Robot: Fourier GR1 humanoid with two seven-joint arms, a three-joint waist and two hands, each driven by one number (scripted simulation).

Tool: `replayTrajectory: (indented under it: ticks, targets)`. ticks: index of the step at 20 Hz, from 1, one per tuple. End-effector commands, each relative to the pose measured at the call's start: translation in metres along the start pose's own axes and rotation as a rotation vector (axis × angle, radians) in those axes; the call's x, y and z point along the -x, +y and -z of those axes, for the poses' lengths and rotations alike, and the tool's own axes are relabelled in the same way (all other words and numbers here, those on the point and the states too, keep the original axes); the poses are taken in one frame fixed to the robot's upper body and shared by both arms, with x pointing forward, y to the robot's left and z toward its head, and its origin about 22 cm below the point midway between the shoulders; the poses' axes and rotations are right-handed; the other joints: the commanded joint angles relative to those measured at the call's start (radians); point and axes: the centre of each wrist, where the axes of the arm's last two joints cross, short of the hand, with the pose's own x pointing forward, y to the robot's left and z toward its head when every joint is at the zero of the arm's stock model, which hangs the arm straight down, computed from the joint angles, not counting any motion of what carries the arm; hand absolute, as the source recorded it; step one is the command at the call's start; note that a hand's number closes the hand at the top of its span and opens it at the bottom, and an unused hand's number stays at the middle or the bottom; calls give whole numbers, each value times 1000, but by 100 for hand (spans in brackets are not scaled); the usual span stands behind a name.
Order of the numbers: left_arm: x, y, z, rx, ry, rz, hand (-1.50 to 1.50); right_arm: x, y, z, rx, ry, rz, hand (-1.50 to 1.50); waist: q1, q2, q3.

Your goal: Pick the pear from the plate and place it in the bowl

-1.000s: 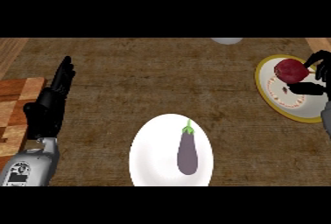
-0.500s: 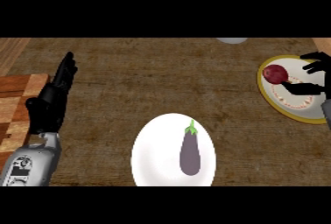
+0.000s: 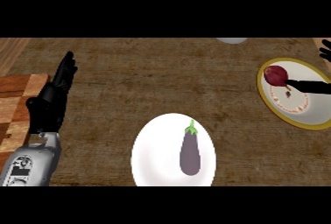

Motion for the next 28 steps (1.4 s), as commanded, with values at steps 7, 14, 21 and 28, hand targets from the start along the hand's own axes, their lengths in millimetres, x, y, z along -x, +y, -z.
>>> replayTrajectory:
  ticks: [7, 14, 21, 28]
  targets:
    - [7, 3, -2, -22, 21, -4, 0, 32, -75, -16, 31, 14, 204, -150, -23, -7, -1]
    - [14, 11, -10, -22, 34, 13, 0, 72, -121, -65, -31, -21, 337, -150, -37, -15, -2]
    - [5, 19, 4, -41, 21, -7, 0, 89, -133, -91, -122, -67, 381, -150, -46, -17, -2]
    - [11, 5, -8, -39, 28, -3, 0, 90, -132, -93, -114, -65, 367, -150, -41, -19, -3]
